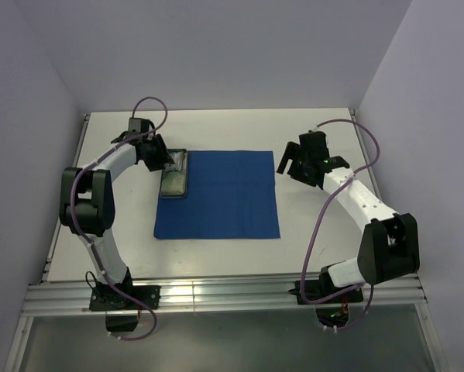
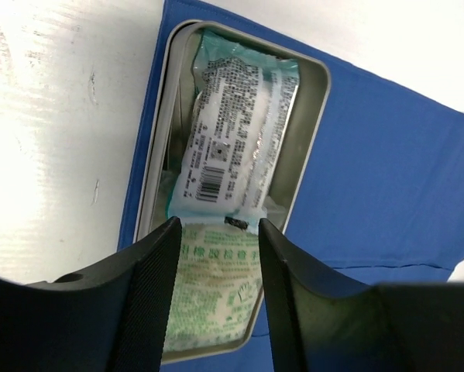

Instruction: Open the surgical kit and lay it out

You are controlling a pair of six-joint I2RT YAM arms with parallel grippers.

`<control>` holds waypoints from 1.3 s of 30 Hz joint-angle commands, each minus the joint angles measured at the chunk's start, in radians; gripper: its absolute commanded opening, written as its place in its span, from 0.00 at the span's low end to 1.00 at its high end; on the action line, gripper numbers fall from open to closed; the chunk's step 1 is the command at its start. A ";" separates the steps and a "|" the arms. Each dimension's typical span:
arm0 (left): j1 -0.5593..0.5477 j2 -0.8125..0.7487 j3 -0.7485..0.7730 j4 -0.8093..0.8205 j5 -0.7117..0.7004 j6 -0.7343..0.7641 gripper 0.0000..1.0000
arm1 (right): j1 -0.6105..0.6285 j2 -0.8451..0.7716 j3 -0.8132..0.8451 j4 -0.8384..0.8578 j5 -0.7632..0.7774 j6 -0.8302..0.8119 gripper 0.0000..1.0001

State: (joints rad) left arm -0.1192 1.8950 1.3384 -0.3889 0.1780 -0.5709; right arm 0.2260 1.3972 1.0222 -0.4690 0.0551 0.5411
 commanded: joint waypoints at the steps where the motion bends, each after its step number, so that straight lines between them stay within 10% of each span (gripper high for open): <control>1: -0.004 -0.070 -0.016 0.002 -0.025 -0.018 0.51 | -0.005 0.002 0.050 0.001 0.005 -0.006 0.89; 39: -0.115 0.078 0.148 -0.106 -0.296 0.060 0.58 | -0.005 0.034 0.055 0.016 -0.026 -0.007 0.89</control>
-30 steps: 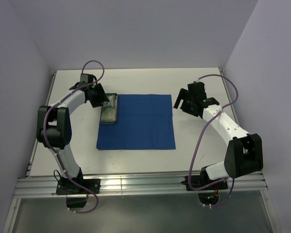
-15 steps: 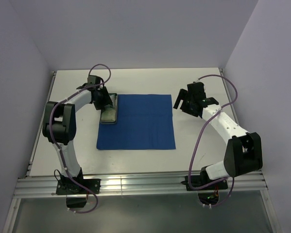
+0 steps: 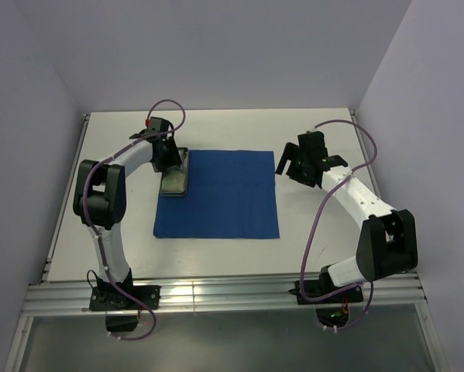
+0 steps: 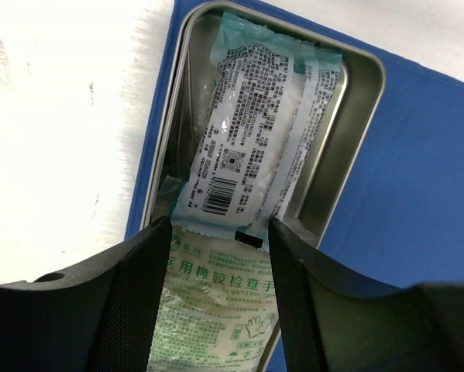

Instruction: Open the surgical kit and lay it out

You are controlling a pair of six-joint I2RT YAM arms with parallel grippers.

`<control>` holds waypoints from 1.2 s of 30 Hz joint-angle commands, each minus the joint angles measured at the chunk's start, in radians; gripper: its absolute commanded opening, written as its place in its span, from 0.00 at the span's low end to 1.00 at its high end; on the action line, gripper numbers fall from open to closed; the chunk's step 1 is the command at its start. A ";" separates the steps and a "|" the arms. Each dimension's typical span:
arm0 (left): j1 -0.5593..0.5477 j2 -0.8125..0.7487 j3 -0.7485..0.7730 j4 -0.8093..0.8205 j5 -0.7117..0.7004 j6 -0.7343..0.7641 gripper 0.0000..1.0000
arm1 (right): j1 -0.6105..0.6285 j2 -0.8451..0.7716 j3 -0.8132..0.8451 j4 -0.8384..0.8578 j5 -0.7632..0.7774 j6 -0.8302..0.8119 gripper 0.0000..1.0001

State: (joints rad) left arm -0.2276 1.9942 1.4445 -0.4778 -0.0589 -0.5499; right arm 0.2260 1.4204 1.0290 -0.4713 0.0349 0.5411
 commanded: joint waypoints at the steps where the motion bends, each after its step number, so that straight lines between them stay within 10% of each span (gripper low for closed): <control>1: -0.009 -0.028 0.040 -0.019 -0.062 0.044 0.58 | -0.005 0.012 0.048 0.020 -0.007 -0.006 0.89; 36: -0.047 0.113 0.266 -0.153 -0.033 0.406 0.67 | -0.004 0.022 0.045 0.022 -0.012 -0.004 0.89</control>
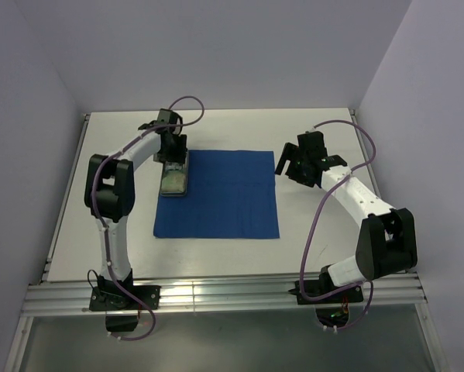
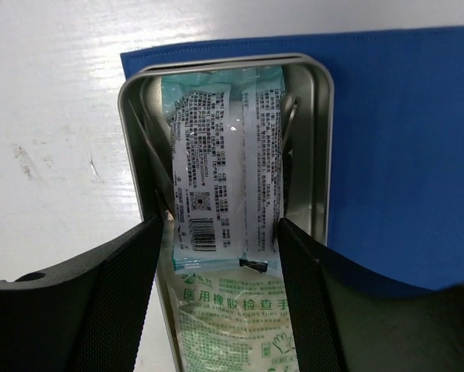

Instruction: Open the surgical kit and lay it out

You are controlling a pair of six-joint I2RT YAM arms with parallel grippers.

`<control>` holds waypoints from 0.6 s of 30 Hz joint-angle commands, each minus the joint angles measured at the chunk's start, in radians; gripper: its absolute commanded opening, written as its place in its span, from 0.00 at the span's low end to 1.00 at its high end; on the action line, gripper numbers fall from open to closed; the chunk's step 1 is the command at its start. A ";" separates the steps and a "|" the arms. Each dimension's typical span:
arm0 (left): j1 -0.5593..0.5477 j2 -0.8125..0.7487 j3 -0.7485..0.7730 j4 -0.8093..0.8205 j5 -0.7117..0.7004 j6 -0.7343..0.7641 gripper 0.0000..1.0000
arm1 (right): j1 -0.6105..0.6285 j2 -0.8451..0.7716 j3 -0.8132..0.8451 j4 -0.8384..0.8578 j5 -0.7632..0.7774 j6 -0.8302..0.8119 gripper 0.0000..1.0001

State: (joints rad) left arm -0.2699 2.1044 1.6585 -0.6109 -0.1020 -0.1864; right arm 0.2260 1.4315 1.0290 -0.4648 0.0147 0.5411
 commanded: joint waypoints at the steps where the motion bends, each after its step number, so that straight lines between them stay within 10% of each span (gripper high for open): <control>1: -0.006 0.008 0.053 -0.023 0.013 0.045 0.66 | -0.005 0.010 0.043 0.017 0.008 -0.004 0.89; 18: -0.009 0.121 0.119 -0.050 0.024 0.007 0.61 | -0.004 0.015 0.046 0.014 0.007 -0.004 0.89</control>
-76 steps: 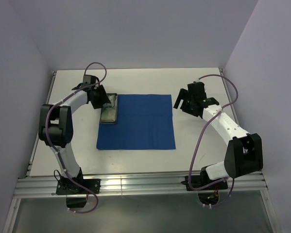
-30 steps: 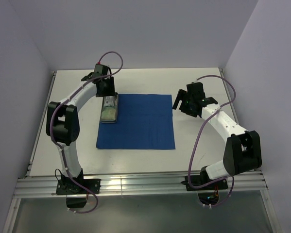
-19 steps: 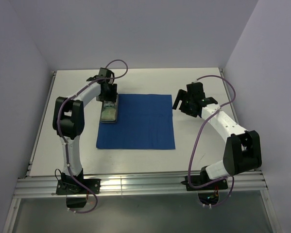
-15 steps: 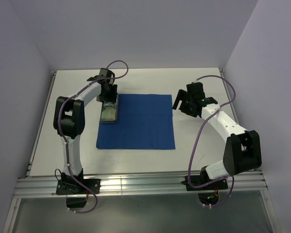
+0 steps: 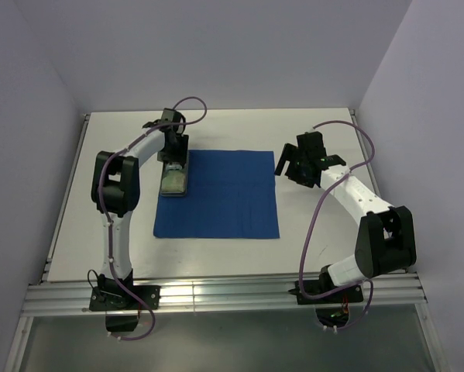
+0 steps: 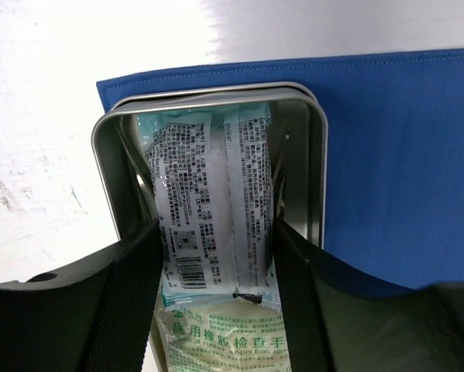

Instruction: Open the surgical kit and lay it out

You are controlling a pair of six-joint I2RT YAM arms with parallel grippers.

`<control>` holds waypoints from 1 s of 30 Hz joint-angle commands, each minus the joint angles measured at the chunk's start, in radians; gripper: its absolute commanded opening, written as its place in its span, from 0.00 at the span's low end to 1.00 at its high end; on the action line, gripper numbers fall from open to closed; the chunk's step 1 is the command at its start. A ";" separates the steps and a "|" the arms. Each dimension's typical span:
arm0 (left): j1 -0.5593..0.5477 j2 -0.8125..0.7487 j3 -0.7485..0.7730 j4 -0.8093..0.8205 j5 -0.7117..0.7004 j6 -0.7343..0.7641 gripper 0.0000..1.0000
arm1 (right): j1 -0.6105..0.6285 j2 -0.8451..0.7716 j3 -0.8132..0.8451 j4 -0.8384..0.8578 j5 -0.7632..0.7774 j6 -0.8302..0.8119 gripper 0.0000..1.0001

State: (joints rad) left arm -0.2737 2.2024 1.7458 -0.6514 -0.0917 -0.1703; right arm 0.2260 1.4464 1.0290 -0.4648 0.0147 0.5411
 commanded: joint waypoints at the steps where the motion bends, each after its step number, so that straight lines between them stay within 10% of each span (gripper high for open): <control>1: -0.004 0.022 0.031 -0.010 0.014 -0.012 0.61 | -0.005 0.000 0.046 0.012 0.007 -0.006 0.89; 18: -0.001 -0.225 0.028 -0.070 0.036 -0.021 0.38 | -0.001 -0.027 0.085 -0.003 -0.042 0.006 0.89; 30: 0.041 -0.540 -0.180 -0.126 0.944 0.002 0.41 | 0.055 -0.251 0.007 0.236 -0.173 -0.185 0.87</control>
State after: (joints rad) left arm -0.2279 1.7092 1.6115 -0.7296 0.5076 -0.1768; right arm 0.2707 1.2995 1.0653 -0.3710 -0.1066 0.4793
